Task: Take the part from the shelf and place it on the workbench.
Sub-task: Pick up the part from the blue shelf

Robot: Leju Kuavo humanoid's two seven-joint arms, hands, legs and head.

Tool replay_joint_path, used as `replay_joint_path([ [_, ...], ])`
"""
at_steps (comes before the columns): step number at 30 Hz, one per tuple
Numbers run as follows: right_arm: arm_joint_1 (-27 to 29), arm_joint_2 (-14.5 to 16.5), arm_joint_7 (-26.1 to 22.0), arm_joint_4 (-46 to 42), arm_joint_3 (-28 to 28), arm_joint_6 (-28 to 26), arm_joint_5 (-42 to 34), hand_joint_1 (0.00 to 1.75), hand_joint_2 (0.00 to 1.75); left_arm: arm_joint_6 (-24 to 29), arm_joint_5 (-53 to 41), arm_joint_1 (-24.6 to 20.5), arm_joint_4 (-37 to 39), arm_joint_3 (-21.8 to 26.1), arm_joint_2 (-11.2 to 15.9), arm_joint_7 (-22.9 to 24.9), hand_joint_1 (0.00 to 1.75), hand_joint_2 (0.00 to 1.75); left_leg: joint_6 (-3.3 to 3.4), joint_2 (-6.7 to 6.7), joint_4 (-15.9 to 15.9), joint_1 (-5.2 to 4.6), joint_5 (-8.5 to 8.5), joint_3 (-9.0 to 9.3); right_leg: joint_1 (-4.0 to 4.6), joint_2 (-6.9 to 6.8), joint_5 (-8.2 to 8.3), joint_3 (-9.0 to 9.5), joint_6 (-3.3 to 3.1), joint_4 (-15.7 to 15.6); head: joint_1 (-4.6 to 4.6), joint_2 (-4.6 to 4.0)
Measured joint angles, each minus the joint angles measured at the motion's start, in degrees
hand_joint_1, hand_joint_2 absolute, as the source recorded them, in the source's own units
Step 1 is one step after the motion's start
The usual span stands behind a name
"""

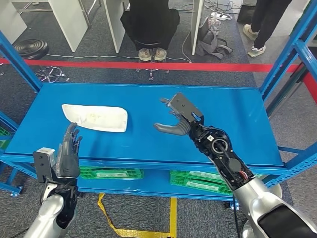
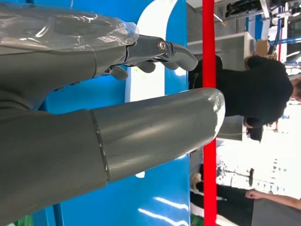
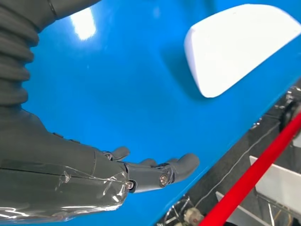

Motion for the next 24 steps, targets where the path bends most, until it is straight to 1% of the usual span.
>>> replay_joint_path([
  [6,-4.07,-1.03,-0.98,3.69,0.88,4.61,6.86,0.0,1.75,0.45,-0.05,0.13,-0.38,0.0,0.02,0.24,0.0,0.0,0.03,-0.02,0.13,-0.01,0.03,-0.01,-0.01,-0.07,0.07,0.11,0.04,-0.05,-0.02,0.0],
  [11,-8.66,-1.76,-4.18,8.06,2.59,6.62,13.27,0.0,1.75,0.58,-0.04,0.18,-1.01,0.0,0.02,0.24,0.0,0.0,0.04,-0.03,0.17,-0.01,0.03,0.01,-0.01,-0.08,0.09,0.11,0.07,-0.09,-0.03,0.0],
  [13,-10.73,-1.98,-6.22,10.57,3.44,7.08,15.95,0.0,1.75,0.58,-0.04,0.22,-1.22,0.0,0.02,0.24,0.0,0.0,0.04,-0.03,0.17,-0.01,0.03,0.0,-0.01,-0.08,0.09,0.12,0.07,-0.1,-0.03,0.0],
  [17,-15.23,-2.04,-11.88,16.73,5.49,6.86,23.05,0.0,1.75,0.47,0.02,0.26,-1.61,0.0,0.02,0.17,0.0,0.0,0.04,-0.07,0.18,-0.01,0.03,-0.01,-0.01,-0.12,0.09,0.12,0.08,-0.1,-0.03,0.0],
  [21,-18.53,-1.98,-14.99,22.74,7.72,6.5,26.62,0.0,1.75,0.22,0.16,0.28,-1.73,0.0,0.02,0.09,0.0,0.0,0.05,-0.12,0.18,-0.01,0.03,-0.03,-0.01,-0.18,0.09,0.13,0.08,-0.1,-0.02,0.0],
  [24,-20.38,-1.55,-18.25,27.25,9.79,6.49,29.82,0.0,1.75,-0.2,0.51,0.27,-1.74,0.0,0.02,-0.33,0.0,0.0,0.05,-0.12,0.18,0.0,0.03,-0.04,-0.01,-0.19,0.09,0.13,0.08,-0.1,-0.03,0.0],
])
